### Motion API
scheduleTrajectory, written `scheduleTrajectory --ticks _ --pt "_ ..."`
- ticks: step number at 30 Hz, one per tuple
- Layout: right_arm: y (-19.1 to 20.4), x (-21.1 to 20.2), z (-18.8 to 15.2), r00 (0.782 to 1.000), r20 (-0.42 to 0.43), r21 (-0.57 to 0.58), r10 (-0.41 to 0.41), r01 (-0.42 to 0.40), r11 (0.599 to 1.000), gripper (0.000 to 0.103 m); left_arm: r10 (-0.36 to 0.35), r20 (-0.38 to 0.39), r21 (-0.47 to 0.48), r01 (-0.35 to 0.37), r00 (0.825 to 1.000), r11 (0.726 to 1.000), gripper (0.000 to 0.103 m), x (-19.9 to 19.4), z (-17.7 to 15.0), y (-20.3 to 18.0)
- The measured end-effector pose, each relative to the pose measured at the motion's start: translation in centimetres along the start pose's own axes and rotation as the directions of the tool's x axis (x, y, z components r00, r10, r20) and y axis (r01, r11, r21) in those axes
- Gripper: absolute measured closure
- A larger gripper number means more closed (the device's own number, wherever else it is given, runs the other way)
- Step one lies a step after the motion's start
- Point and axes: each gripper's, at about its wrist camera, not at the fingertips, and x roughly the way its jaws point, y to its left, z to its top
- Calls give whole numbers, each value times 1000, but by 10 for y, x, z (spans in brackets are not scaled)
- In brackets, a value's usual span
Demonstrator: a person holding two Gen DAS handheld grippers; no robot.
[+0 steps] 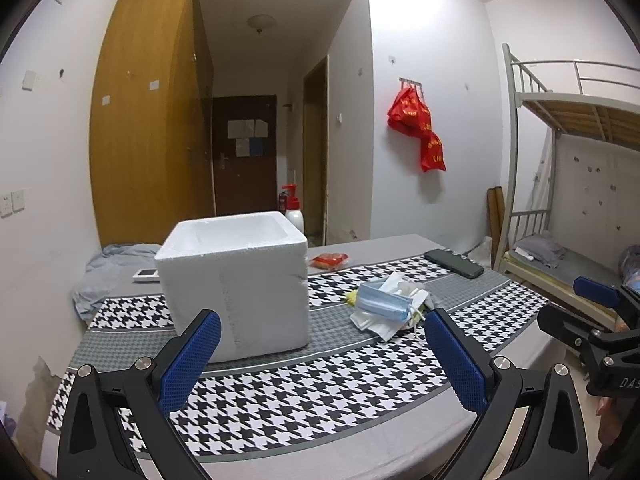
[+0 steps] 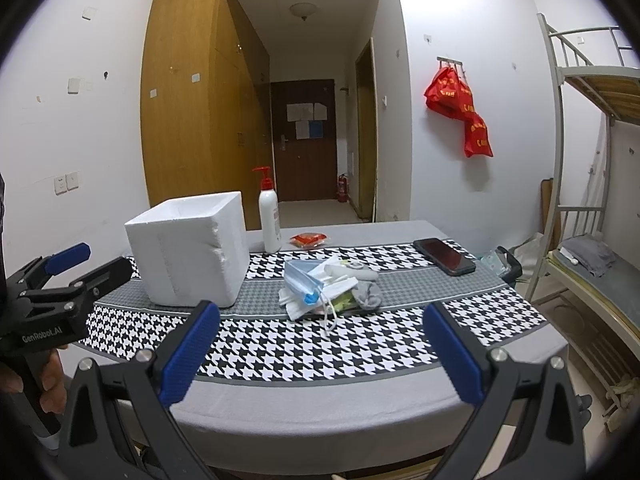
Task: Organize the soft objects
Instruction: 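Move the left tool toward the blue face mask on the pile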
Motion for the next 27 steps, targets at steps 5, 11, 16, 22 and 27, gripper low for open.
scheduleTrajectory --ticks 5,11,16,22,27 --pt "-4 9 -1 1000 -16 6 0 0 1000 0 -3 -13 -4 3 1000 1000 1 10 0 0" --pt "-10 24 -2 999 -37 10 1 0 1000 1 -12 -30 -3 12 999 1000 1 22 0 -2" --pt "-16 31 -1 999 -49 9 1 -1 1000 1 -12 -34 -4 12 999 1000 1 30 2 -3" --pt "-25 44 -1 998 -63 15 -1 2 1000 0 -12 -49 4 12 999 1000 1 43 4 -8" --pt "-33 58 -2 997 -81 19 -2 4 1000 1 -16 -67 15 17 998 1000 1 56 3 -13"
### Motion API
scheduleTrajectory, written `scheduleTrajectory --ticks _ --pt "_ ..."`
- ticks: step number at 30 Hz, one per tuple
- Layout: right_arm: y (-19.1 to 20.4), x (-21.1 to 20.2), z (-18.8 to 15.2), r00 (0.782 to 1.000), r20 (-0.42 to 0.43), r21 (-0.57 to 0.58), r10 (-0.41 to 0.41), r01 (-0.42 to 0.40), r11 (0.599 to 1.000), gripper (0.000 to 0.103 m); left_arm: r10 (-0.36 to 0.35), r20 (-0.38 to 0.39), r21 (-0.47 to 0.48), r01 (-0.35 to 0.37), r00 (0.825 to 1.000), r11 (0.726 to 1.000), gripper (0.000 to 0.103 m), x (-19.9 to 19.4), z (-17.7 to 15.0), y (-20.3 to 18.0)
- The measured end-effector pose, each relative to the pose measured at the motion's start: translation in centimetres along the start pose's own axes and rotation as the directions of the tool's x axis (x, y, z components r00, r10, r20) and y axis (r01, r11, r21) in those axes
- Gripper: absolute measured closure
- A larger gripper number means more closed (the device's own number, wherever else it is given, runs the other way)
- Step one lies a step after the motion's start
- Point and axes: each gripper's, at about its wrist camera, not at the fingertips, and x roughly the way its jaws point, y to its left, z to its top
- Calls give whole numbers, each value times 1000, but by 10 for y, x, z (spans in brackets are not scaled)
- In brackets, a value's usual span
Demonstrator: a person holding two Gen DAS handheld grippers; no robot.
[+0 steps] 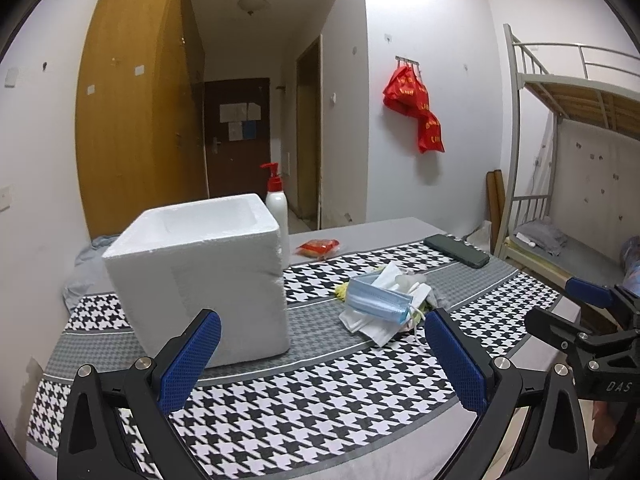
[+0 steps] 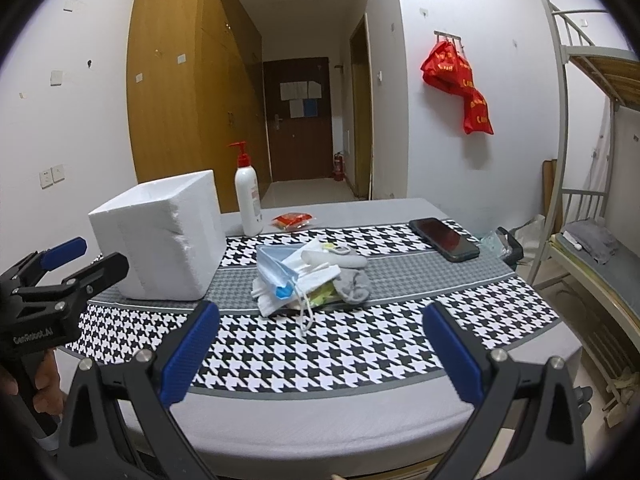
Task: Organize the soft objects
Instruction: 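Move the left tool toward the blue face mask on the pile, then grasp the blue face mask with the left tool and lift it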
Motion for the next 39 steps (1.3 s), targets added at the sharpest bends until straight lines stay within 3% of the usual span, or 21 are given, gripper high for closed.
scheduleTrajectory --ticks 11,15,18,24,30,34,39 --pt "-19 37 2 999 -50 19 0 1 1000 1 -49 -85 50 54 995 997 1 41 4 -20" --pt "-26 47 0 998 -65 24 -1 2 1000 1 -83 -134 21 86 988 996 1 61 8 -23" --pt "-34 52 -4 997 -79 37 2 1 999 1 -59 -160 27 64 985 998 1 77 11 -29" --pt "-48 60 -10 996 -93 65 10 -4 998 1 -77 -203 21 83 976 996 2 104 20 -39" --pt "-56 67 -15 994 -109 83 29 -20 996 1 -79 -233 -9 79 969 997 8 130 32 -46" --pt "-59 69 -15 993 -110 78 31 -23 997 1 -67 -254 -29 61 965 998 20 153 36 -46" --pt "-60 73 -17 993 -116 70 31 -23 997 1 -49 -324 -83 23 945 996 35 184 32 -36"
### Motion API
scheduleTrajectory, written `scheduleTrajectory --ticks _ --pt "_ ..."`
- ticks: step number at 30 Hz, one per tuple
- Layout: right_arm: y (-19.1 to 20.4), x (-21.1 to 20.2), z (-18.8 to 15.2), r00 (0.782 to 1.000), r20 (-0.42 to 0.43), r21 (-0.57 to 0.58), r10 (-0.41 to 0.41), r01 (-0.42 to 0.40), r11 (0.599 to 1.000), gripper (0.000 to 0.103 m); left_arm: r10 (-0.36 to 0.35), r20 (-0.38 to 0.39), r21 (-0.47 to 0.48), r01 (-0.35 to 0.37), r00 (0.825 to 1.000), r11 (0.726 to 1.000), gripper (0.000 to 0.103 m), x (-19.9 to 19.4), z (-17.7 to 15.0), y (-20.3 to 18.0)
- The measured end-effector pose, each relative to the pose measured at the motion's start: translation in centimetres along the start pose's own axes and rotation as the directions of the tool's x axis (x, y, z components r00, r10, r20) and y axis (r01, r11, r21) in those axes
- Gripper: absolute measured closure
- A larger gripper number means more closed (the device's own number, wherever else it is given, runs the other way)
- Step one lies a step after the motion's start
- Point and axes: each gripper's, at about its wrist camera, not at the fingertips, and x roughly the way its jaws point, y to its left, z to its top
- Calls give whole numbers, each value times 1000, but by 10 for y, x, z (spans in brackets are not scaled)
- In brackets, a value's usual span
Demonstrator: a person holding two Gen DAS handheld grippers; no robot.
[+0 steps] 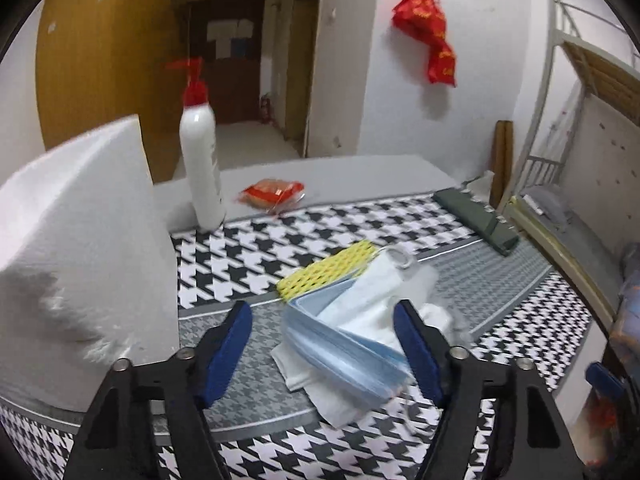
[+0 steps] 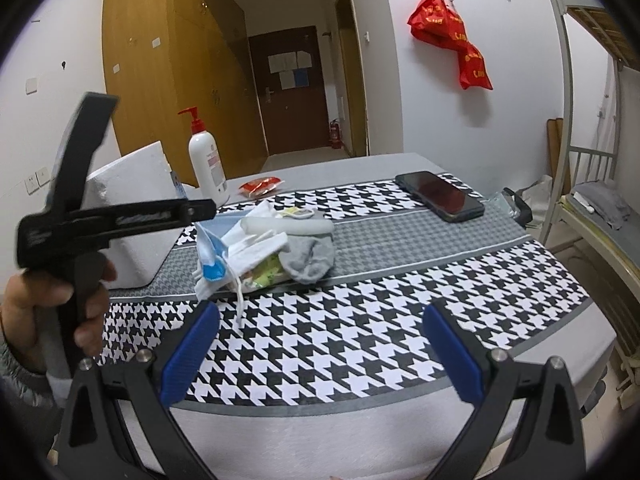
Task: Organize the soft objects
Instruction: 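Grasp the blue face mask with the left tool and lift it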
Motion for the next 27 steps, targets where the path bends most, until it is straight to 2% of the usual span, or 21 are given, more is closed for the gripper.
scheduleTrajectory --ticks 2,5,13,21,25,27 --pt "-1 3 -1 1000 -6 1 0 0 1000 1 0 -30 -17 0 1000 1000 38 11 -1 3" --pt "-2 7 -1 1000 -14 2 -6 6 1000 1 29 -72 -19 -30 997 999 49 23 -2 6" --pt "-2 14 1 999 -29 -10 -23 22 1000 1 -2 -86 -31 -1 996 1000 84 32 -6 16" --pt "4 25 9 997 -48 -34 -53 51 998 1 -87 -8 -12 87 996 996 87 11 -9 23" --pt "6 32 15 996 -53 -40 -71 69 997 1 -87 20 17 87 996 996 87 0 -11 24" --pt "7 37 17 995 -59 -46 -84 81 996 1 -109 38 32 108 993 994 87 -9 -13 24"
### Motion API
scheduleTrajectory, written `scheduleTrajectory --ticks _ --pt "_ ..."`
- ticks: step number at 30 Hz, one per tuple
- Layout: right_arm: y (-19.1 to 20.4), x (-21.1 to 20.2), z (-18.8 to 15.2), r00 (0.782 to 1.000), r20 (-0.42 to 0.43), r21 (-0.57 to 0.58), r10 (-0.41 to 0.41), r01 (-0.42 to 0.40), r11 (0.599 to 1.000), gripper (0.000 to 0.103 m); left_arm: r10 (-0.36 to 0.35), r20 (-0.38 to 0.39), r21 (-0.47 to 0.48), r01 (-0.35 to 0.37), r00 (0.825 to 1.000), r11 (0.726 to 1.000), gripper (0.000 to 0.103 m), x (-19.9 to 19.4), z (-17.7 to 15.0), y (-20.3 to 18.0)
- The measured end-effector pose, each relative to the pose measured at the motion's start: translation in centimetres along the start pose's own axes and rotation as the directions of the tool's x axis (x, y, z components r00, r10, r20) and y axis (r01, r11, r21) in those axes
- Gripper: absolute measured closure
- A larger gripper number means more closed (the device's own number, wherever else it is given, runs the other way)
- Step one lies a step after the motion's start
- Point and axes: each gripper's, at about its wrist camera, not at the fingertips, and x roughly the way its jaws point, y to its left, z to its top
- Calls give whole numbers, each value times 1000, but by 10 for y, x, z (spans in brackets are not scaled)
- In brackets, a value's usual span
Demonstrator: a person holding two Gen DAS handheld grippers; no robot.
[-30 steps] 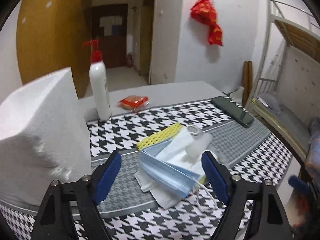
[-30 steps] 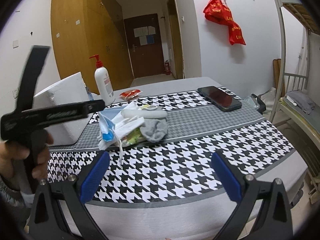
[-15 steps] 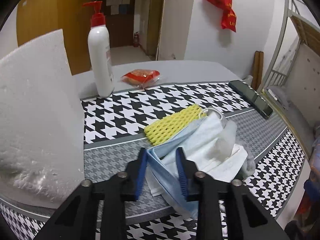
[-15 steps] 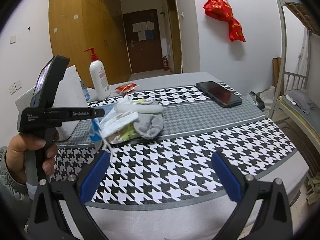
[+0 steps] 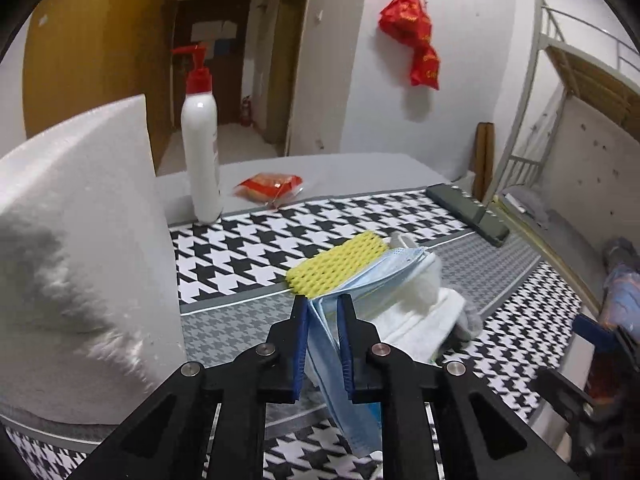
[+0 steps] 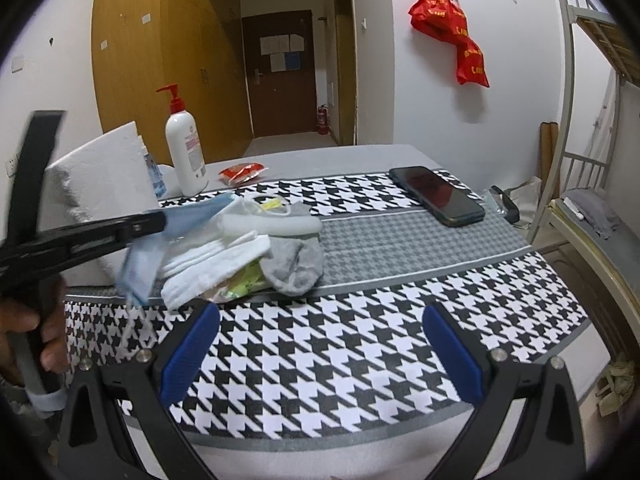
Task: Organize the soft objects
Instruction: 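Grasp the blue face mask with the left tool and lift it, then grasp the small white bottle with the right tool while the left tool holds the mask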
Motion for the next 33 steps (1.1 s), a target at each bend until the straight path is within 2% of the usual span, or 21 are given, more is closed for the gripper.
scheduleTrajectory --ticks 7,12,17,23,27,29,33 --pt "7 15 7 1000 -26 -9 -16 16 1000 1 -46 92 19 45 995 999 87 -34 -3 8" --pt "14 20 19 1000 -23 -13 -6 5 1000 1 -75 93 17 74 993 997 87 -41 -4 14" --pt "24 29 31 1000 -20 -34 -10 9 999 1 -56 152 23 53 987 998 87 -58 -4 20" --pt "44 38 34 999 -33 -70 25 -27 997 11 -22 207 8 21 978 1000 87 -81 -7 33" --pt "55 46 40 999 -38 -95 36 -40 995 23 -7 213 -2 8 977 1000 87 -88 -13 40" --pt "61 51 44 998 -43 -110 40 -44 993 24 7 216 -16 -4 976 1000 87 -89 -14 43" --pt "74 62 50 998 -51 -158 43 -51 986 33 31 215 -38 -24 976 999 87 -90 -15 50"
